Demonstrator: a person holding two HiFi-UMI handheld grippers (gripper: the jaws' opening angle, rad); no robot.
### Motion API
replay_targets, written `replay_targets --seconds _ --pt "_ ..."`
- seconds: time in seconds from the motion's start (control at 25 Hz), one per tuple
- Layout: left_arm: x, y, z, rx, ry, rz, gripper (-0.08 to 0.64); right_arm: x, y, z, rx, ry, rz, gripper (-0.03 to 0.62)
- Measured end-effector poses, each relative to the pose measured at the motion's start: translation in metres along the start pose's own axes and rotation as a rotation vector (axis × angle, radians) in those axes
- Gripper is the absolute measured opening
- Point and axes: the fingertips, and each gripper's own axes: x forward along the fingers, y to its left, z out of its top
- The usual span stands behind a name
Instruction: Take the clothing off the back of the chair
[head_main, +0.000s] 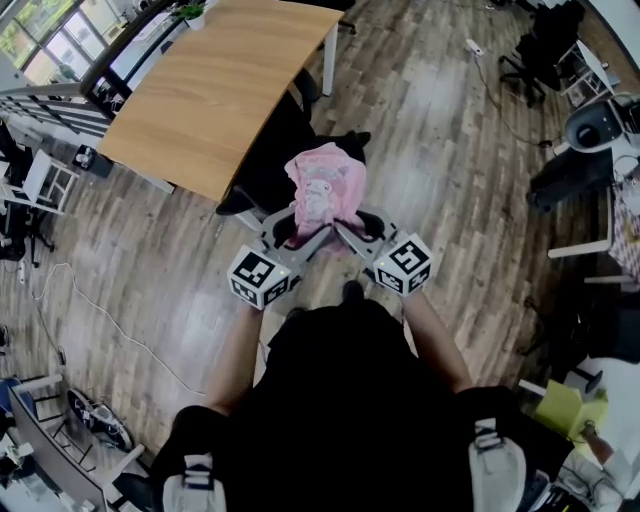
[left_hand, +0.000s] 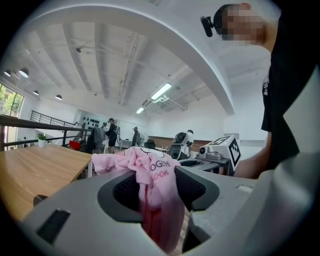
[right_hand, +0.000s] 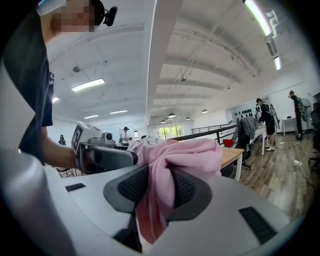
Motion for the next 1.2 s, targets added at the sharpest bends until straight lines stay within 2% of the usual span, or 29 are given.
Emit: replay_targets --seconds 0.36,0.72,1.2 --pt "-0.028 -0.029 -0.009 0.054 -0.002 -0.091 0.199 -0.021 0.038 -0.008 0.015 -0.022 -0.077 0.112" --pt "-0.040 -0.049 -0.012 0.044 0.028 -0.180 0.199 -0.036 0.059 -0.014 0.034 -0.044 -0.171 0.112" --pt "-0.077 -0.071 -0.028 0.079 0.053 -0.262 0.199 -0.043 0.105 -0.029 0.049 -0.096 -0.249 0.112"
